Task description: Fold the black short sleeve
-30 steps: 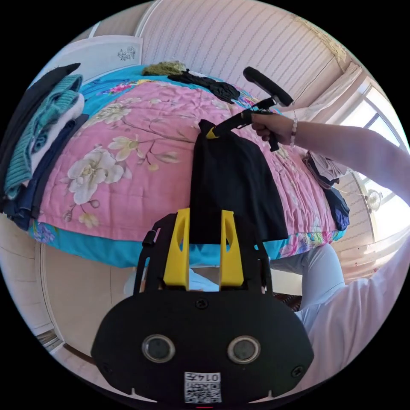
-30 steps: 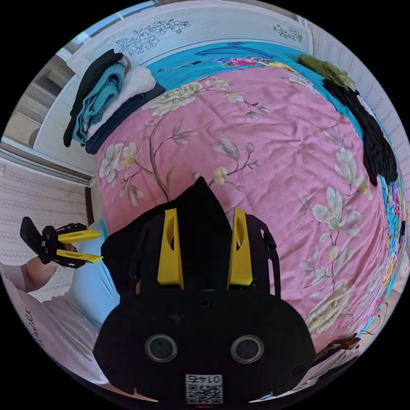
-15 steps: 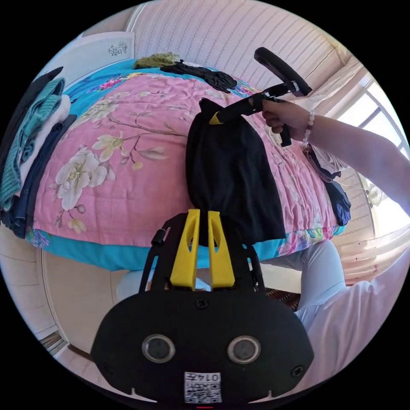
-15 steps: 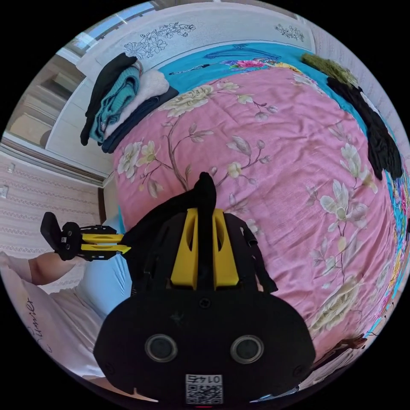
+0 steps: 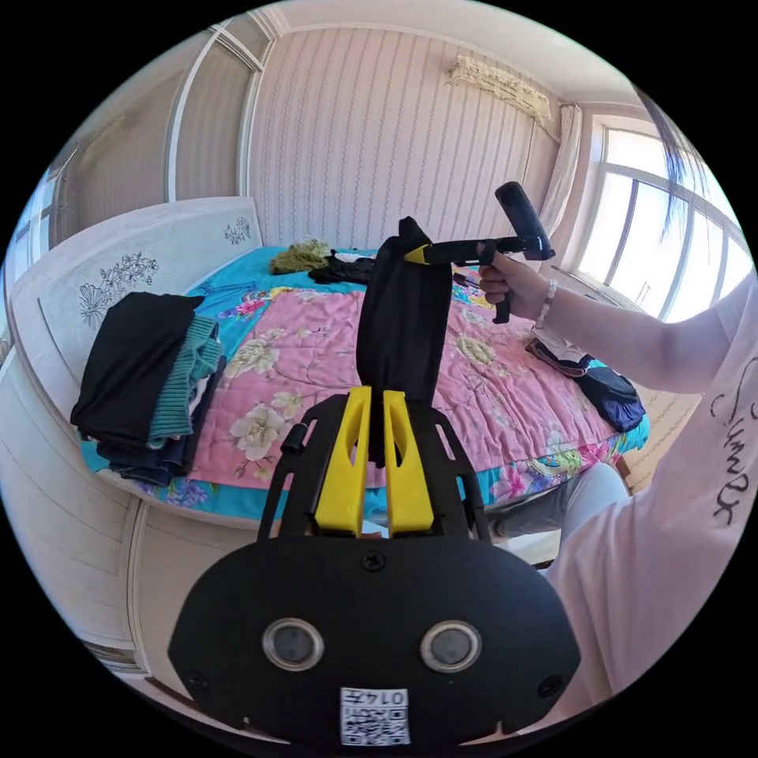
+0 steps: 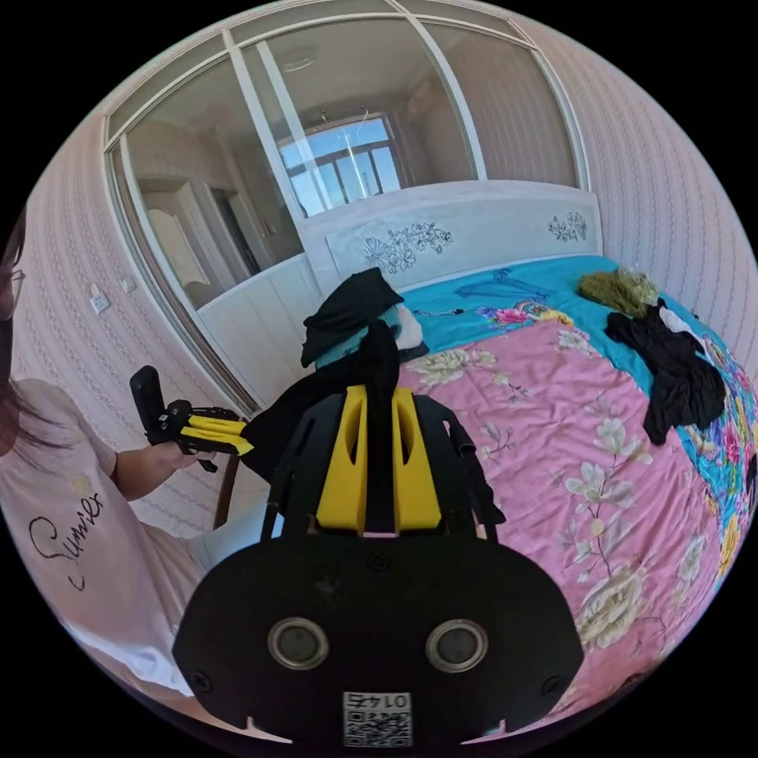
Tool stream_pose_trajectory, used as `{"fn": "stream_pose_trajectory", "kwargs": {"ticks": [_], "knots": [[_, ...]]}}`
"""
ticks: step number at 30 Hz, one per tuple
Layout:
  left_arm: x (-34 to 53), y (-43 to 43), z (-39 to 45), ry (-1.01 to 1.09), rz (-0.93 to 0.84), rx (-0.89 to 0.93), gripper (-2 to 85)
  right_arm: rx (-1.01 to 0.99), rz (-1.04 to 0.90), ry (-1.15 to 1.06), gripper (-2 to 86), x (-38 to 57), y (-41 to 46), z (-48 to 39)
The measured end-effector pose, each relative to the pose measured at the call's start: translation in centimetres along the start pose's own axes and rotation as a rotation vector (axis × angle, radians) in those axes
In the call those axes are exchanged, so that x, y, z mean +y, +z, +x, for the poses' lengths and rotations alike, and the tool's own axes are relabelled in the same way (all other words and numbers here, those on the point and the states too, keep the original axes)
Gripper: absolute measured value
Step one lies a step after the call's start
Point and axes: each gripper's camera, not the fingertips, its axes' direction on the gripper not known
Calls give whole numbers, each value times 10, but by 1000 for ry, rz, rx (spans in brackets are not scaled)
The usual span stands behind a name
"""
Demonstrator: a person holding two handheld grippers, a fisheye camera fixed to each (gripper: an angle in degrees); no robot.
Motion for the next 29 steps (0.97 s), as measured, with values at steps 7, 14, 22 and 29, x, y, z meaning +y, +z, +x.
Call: {"fn": "stream_pose_trajectory", "kwargs": {"ticks": [7,14,22,29], "knots": [[-12,-55,-77,-71,139,-284,21,-122,-6,-131,52,-105,21,-61],[-5,-21,-197,-382,97,-601,51,-1,-114,-136,89,-223,124,-101],[78,-14,-161,-367,84,-560,53,135,-191,-124,110,-114,67,-72],[134,29,9,-44,34,-365,54,330,-303,192,95,145,-134,-63]]}}
